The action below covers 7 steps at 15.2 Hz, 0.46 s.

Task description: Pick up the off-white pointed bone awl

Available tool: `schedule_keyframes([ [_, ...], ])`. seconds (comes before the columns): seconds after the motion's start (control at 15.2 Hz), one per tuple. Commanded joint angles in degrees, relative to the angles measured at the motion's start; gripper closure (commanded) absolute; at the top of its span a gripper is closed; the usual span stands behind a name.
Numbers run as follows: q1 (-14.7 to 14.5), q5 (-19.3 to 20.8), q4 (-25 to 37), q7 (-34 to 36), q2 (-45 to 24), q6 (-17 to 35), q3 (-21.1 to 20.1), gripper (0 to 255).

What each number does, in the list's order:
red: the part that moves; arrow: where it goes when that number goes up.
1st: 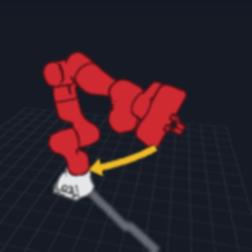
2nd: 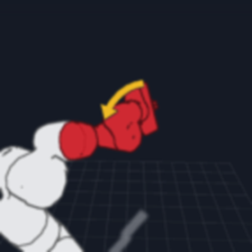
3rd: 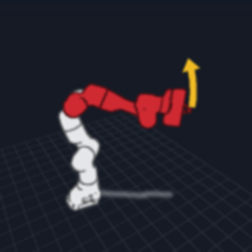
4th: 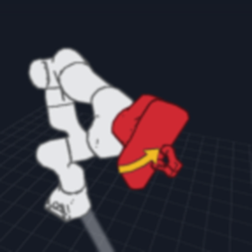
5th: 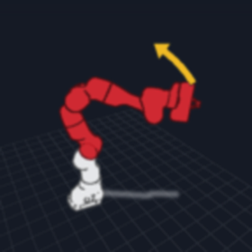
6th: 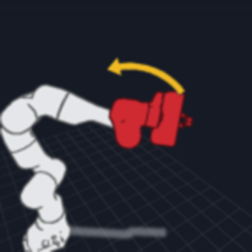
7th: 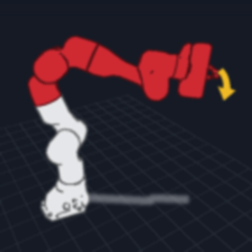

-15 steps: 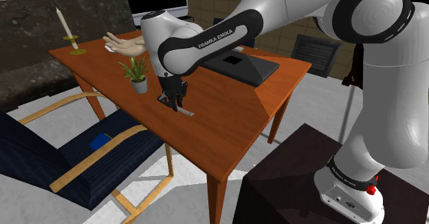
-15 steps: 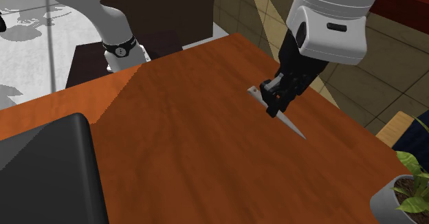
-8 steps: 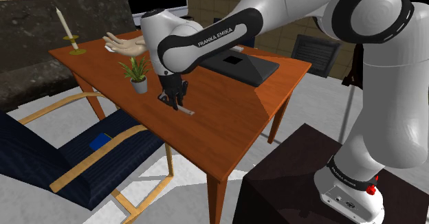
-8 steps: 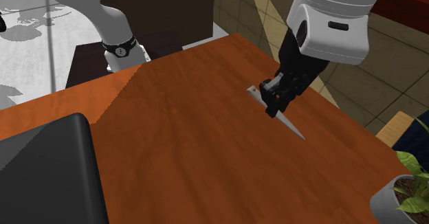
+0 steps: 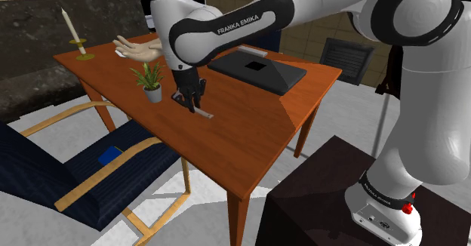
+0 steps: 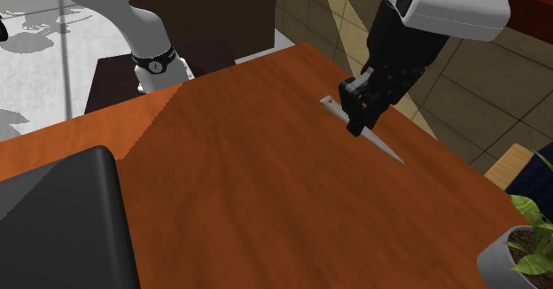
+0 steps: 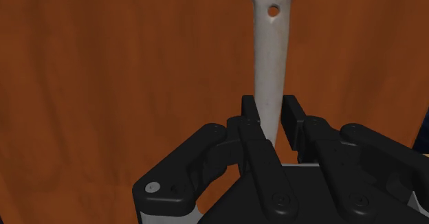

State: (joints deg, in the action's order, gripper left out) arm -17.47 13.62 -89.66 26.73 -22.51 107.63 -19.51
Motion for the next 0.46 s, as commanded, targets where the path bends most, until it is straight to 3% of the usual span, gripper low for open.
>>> schedule_keyframes([
  [0.0,-0.07,-0.18,1.28,-0.23,0.27,-1.54,-0.08,255],
  [0.4,-0.18,-0.49,3.77,-0.68,0.77,-4.47,-0.22,255],
])
